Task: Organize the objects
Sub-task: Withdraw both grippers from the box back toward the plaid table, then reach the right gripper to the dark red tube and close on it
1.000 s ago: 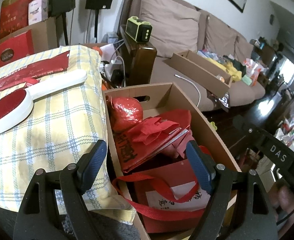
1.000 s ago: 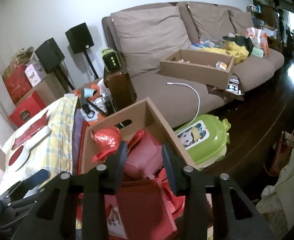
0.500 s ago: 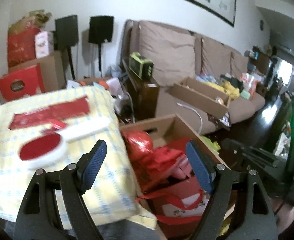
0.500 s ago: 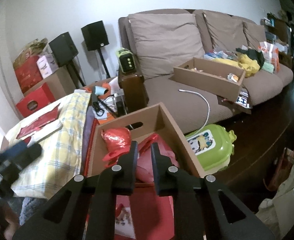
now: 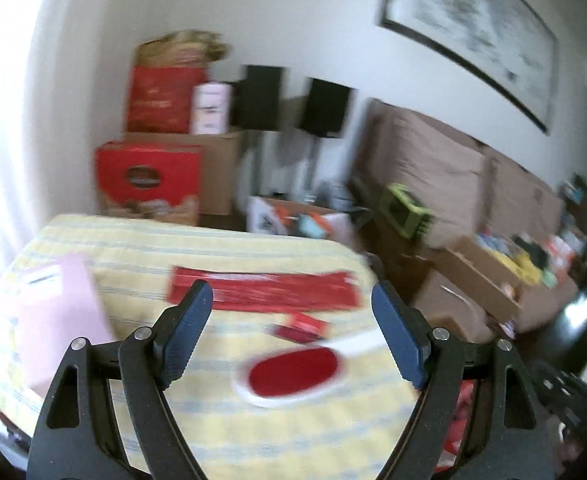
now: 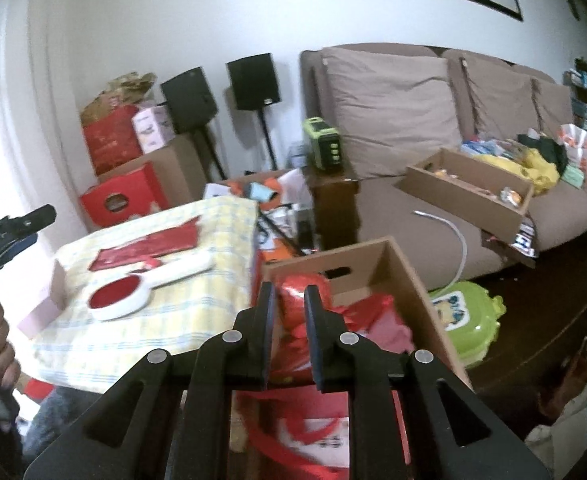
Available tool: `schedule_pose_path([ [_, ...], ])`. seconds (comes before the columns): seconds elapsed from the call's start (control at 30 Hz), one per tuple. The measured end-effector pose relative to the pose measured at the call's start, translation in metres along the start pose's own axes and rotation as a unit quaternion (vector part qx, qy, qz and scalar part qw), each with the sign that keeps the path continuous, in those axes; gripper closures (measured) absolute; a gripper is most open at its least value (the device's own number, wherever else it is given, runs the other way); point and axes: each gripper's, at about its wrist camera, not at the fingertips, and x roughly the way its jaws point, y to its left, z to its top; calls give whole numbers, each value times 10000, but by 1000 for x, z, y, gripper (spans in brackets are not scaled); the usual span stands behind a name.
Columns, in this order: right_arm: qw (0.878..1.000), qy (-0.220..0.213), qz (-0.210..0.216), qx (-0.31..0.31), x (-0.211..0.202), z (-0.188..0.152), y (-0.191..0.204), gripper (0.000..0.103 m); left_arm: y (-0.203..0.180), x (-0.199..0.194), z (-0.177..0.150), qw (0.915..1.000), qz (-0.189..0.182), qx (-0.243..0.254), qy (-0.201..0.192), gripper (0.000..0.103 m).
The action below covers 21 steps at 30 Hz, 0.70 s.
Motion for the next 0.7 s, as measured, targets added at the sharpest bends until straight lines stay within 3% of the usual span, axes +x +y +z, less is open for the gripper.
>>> schedule_pose_path([
  [0.13,9994,148,161,-257,5,6,23,81,61,5,12,9989,-154,-439,1,23],
  [0.3,9950,518,152,-835,31,18,49,67,91,22,10,9975,-121,-632,287,23],
  [0.47,9866,847,269,-1366,71,26,76,61,86,37,-5,9962,-259,-565,612,23],
  [0.6,9775,1097,687,-1669,115,32,93,61,73,49,-15,9956,-326,-324,822,23],
  [0.7,9752,1176,708,-1737,149,39,95,63,66,54,-21,9953,-363,-167,887,23],
])
